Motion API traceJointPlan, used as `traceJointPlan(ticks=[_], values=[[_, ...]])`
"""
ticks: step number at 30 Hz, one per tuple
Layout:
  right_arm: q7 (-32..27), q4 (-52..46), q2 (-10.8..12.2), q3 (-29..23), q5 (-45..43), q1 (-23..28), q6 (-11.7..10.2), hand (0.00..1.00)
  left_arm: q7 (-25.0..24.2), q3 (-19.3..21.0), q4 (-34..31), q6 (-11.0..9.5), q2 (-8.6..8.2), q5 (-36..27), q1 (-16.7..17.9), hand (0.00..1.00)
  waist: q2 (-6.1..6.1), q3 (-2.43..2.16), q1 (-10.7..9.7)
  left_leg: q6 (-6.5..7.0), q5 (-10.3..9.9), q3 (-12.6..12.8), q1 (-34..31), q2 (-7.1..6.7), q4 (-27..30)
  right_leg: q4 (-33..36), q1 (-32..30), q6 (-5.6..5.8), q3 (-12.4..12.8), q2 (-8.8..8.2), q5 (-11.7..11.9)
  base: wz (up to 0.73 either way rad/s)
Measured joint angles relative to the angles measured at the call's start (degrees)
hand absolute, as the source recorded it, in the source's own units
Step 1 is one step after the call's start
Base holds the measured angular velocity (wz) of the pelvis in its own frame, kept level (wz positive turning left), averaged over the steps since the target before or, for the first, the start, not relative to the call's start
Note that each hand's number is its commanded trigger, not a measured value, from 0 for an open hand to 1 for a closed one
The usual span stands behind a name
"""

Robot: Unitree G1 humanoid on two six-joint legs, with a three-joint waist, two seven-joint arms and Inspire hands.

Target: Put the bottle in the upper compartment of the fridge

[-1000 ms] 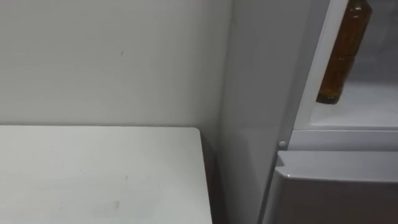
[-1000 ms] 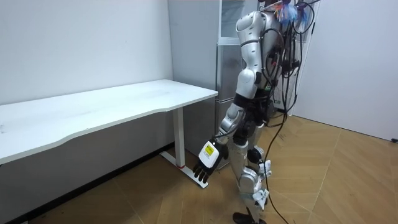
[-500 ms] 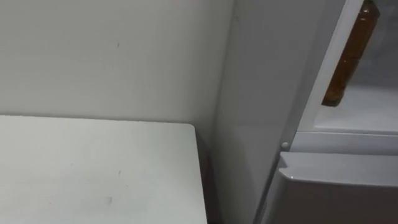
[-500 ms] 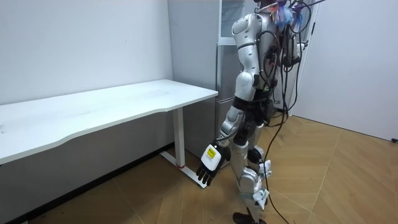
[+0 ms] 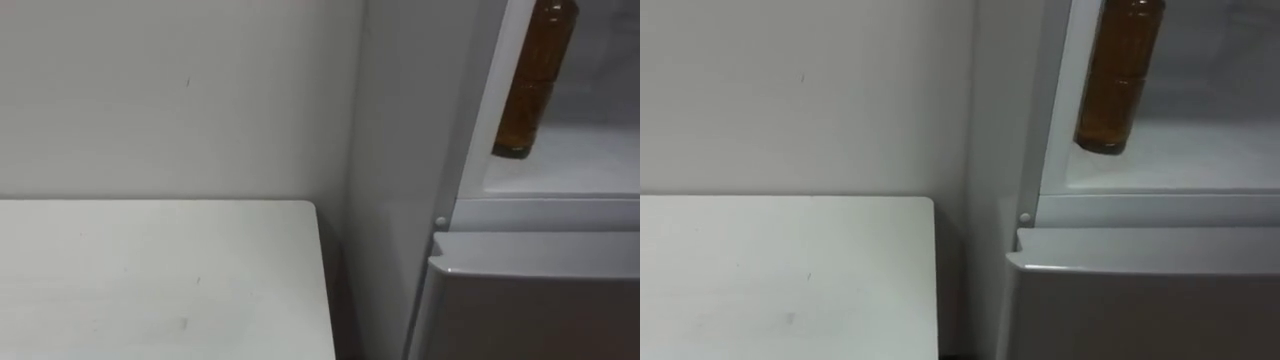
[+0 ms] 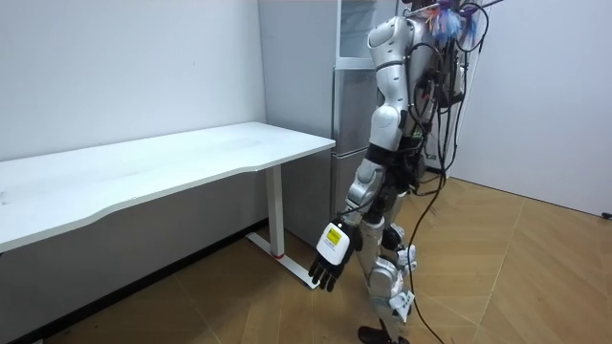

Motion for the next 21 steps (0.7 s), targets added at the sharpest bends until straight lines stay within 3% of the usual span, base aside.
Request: traceJointPlan(ticks=[8,21], values=[[0.05,-1.33,0.02,1.92,-3.42,1.45,0.23,0.00,-0.16,1.35,-0.51,-0.34,-0.03,-0.03,-0.65,0.00,-0.16,0.13,1.14,0.00,0.01,1.51,-0.22,-0.11,-0.09,0.96,-1.25,-0.14,1.38,0.11,-0.18,-0.10],[1.25,-3.26,1.18,8.18,-22.17,2.55,0.23,0.00,-0.17,0.14,2.50,-0.77,-0.13,-0.06,-2.62,0.00,-0.29,0.23,2.58,0.00,0.00,1.38,-0.74,-0.16,-0.10,0.88,-1.55,-0.16,1.73,0.15,-0.12,-0.03]])
